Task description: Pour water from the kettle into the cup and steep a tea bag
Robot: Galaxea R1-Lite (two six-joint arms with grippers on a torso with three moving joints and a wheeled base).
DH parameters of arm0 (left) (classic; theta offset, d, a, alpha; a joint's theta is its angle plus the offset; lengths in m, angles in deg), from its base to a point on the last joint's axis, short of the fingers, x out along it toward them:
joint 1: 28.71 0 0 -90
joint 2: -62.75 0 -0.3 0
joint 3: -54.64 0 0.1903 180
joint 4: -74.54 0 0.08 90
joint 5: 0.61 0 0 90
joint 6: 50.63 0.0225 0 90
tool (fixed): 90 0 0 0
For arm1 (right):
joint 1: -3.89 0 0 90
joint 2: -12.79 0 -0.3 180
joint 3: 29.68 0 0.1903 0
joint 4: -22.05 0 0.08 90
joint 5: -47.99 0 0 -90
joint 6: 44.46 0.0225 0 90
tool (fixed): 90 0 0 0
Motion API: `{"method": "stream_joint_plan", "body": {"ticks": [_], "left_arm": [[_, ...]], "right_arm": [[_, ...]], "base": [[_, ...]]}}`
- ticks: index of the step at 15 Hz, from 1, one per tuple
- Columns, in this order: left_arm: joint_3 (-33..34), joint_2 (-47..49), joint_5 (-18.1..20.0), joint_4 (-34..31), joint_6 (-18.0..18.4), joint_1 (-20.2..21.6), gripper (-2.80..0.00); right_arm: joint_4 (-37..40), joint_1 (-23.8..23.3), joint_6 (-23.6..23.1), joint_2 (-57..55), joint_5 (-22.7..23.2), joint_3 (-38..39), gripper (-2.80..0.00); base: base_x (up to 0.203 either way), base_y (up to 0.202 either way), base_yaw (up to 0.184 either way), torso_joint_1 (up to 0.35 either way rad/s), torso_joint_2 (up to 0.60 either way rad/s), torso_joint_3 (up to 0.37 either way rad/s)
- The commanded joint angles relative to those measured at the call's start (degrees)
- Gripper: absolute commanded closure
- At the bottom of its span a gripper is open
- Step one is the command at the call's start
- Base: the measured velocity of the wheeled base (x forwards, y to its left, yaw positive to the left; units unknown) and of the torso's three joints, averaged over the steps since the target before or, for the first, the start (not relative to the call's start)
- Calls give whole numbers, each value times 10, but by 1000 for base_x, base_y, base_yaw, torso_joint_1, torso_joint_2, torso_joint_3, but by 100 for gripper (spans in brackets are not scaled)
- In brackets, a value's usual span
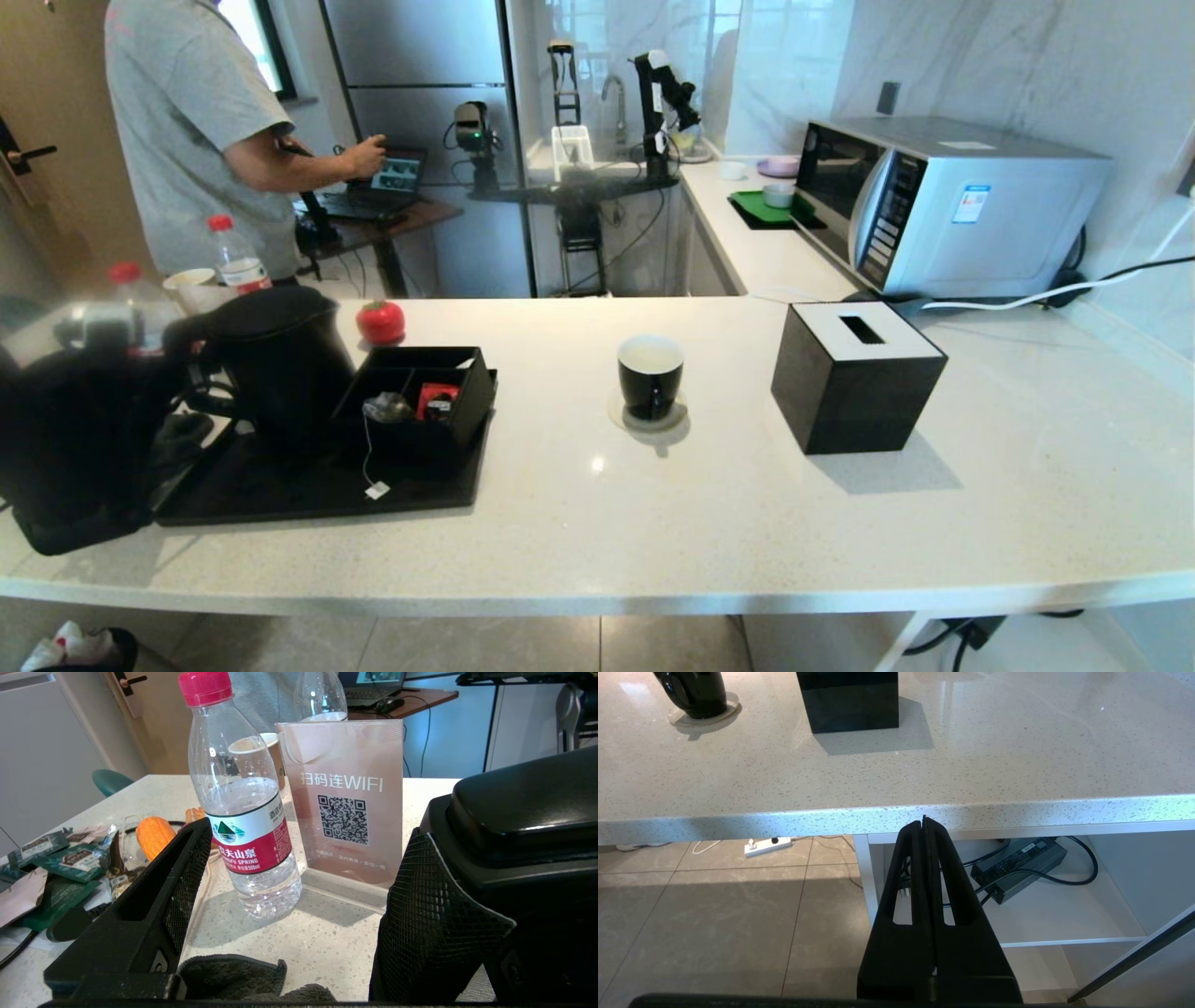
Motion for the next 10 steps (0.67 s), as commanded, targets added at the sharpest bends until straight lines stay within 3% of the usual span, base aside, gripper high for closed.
{"method": "stream_joint_plan", "body": {"ticks": [1, 2, 10], "left_arm": [[0, 0, 0, 14, 1, 0, -280], [0, 0, 0, 14, 1, 0, 0], [-1, 0, 0, 15, 0, 0, 0]], "right_arm": [[1, 0, 1, -1, 0, 0, 0], [1, 0, 0, -1, 0, 0, 0], [1, 0, 0, -1, 0, 0, 0]], "base": [[0, 0, 0, 0, 0, 0], [0, 0, 0, 0, 0, 0], [0, 0, 0, 0, 0, 0]]}}
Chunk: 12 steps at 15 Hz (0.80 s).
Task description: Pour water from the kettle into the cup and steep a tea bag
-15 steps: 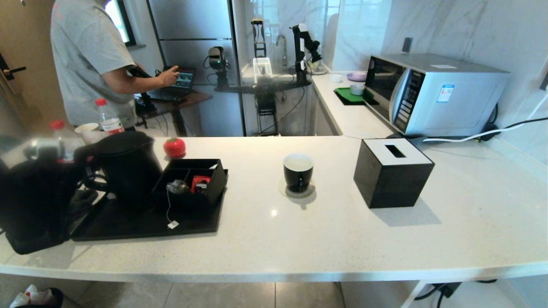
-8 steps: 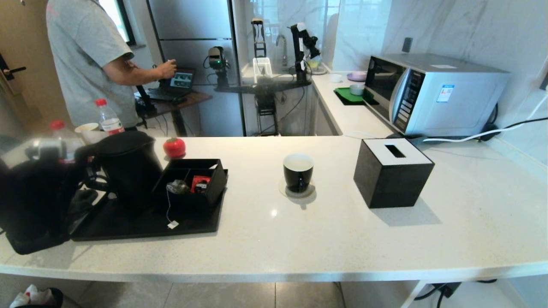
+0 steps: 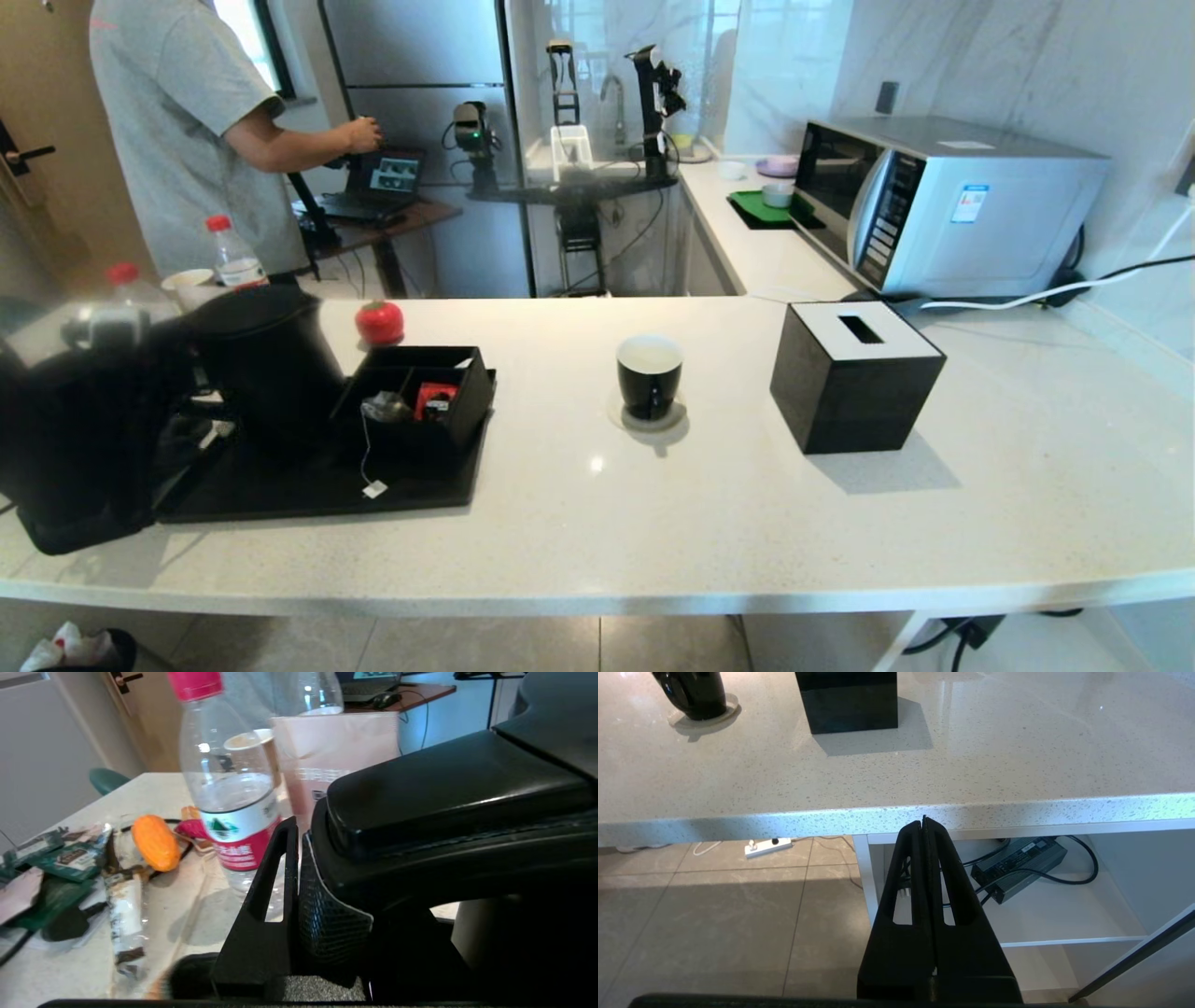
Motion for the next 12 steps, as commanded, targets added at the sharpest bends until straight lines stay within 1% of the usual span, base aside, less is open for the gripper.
{"method": "stream_joint_plan", "body": {"ticks": [1, 12], "left_arm": [[-1, -2, 1, 16, 0, -1, 0], [-7, -22, -5, 17, -1, -7, 0]], "right_arm": [[0, 0, 0, -1, 0, 0, 0], [0, 0, 0, -1, 0, 0, 0]], "base": [[0, 0, 0, 0, 0, 0], [0, 0, 0, 0, 0, 0]]}}
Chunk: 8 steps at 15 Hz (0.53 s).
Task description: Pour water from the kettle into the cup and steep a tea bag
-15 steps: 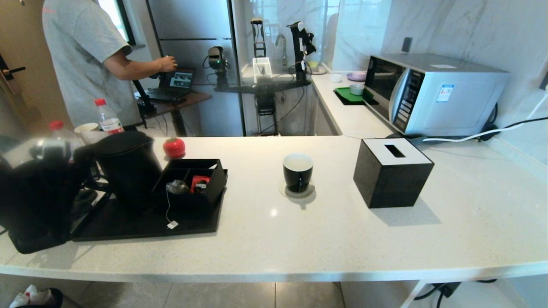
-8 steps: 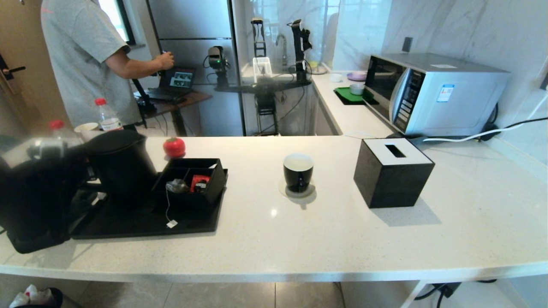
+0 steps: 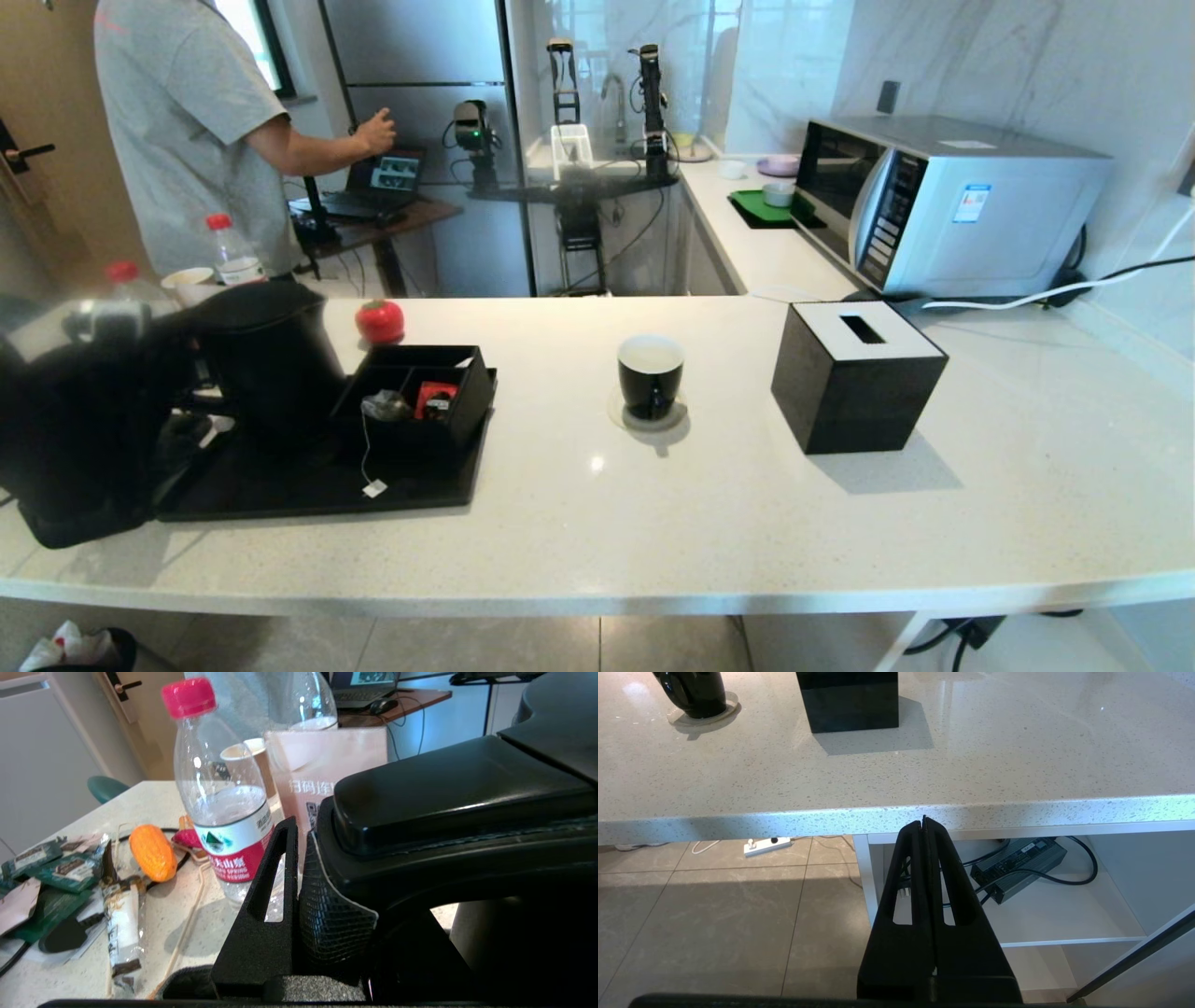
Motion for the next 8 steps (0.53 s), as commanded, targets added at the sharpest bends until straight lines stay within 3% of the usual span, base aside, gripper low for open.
{"method": "stream_joint_plan", "body": {"ticks": [1, 8], "left_arm": [[1, -17, -1, 18, -3, -3, 0], [49, -73, -2, 18, -8, -1, 0]], "right_arm": [[0, 0, 0, -1, 0, 0, 0], [0, 0, 0, -1, 0, 0, 0]], "base": [[0, 0, 0, 0, 0, 0], [0, 0, 0, 0, 0, 0]]}}
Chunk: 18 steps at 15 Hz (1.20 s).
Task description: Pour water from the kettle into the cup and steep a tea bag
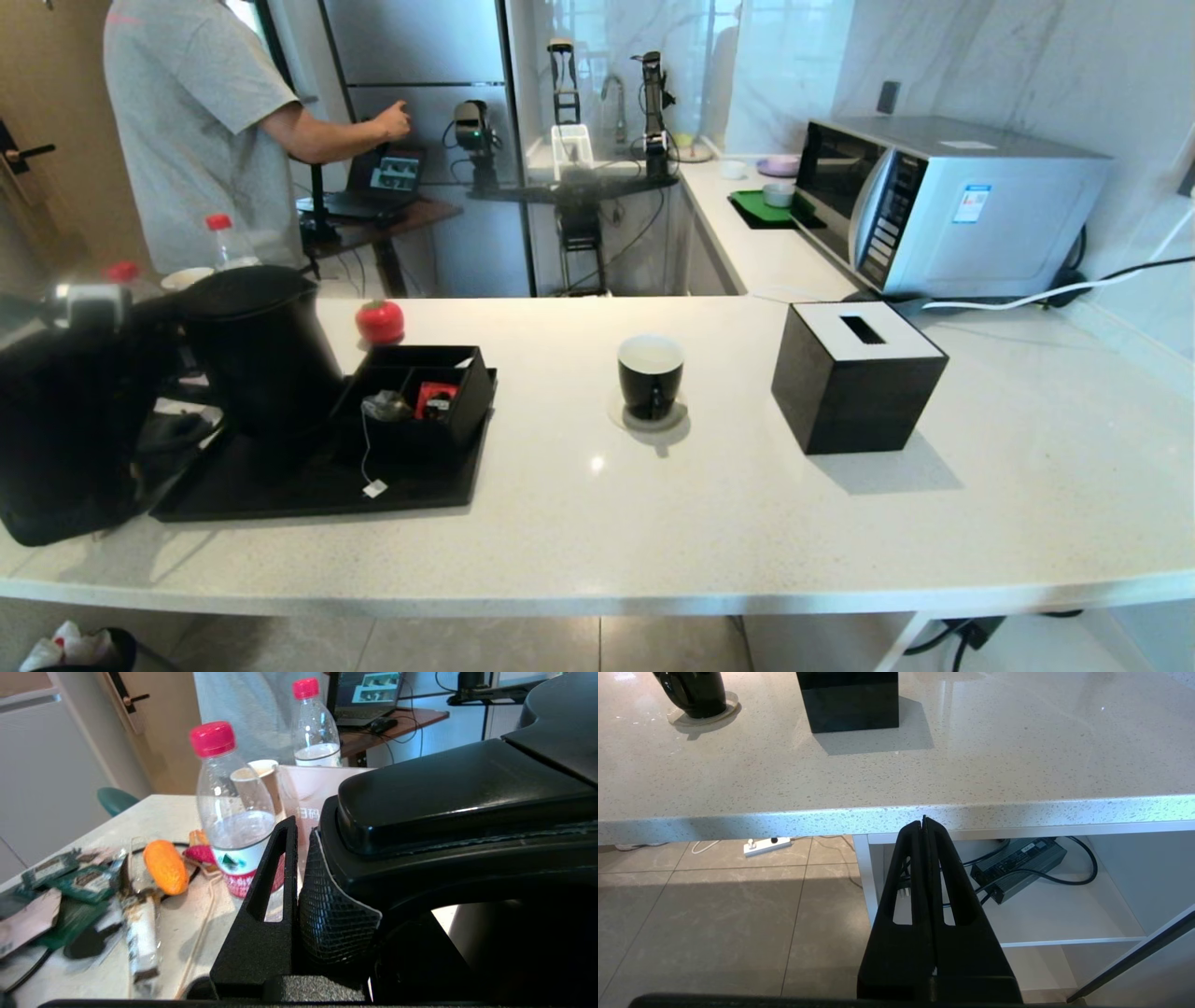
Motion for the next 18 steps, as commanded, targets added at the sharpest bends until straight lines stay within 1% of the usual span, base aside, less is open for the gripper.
{"method": "stream_joint_plan", "body": {"ticks": [1, 8, 14, 18], "left_arm": [[26, -35, 0, 15, -2, 2, 0], [105, -125, 0, 15, -6, 6, 0], [193, -228, 1, 15, -10, 13, 0], [265, -306, 3, 14, -12, 12, 0]], "right_arm": [[1, 0, 1, -1, 0, 0, 0], [1, 0, 0, -1, 0, 0, 0], [1, 0, 0, -1, 0, 0, 0], [1, 0, 0, -1, 0, 0, 0]], "base": [[0, 0, 0, 0, 0, 0], [0, 0, 0, 0, 0, 0], [0, 0, 0, 0, 0, 0], [0, 0, 0, 0, 0, 0]]}}
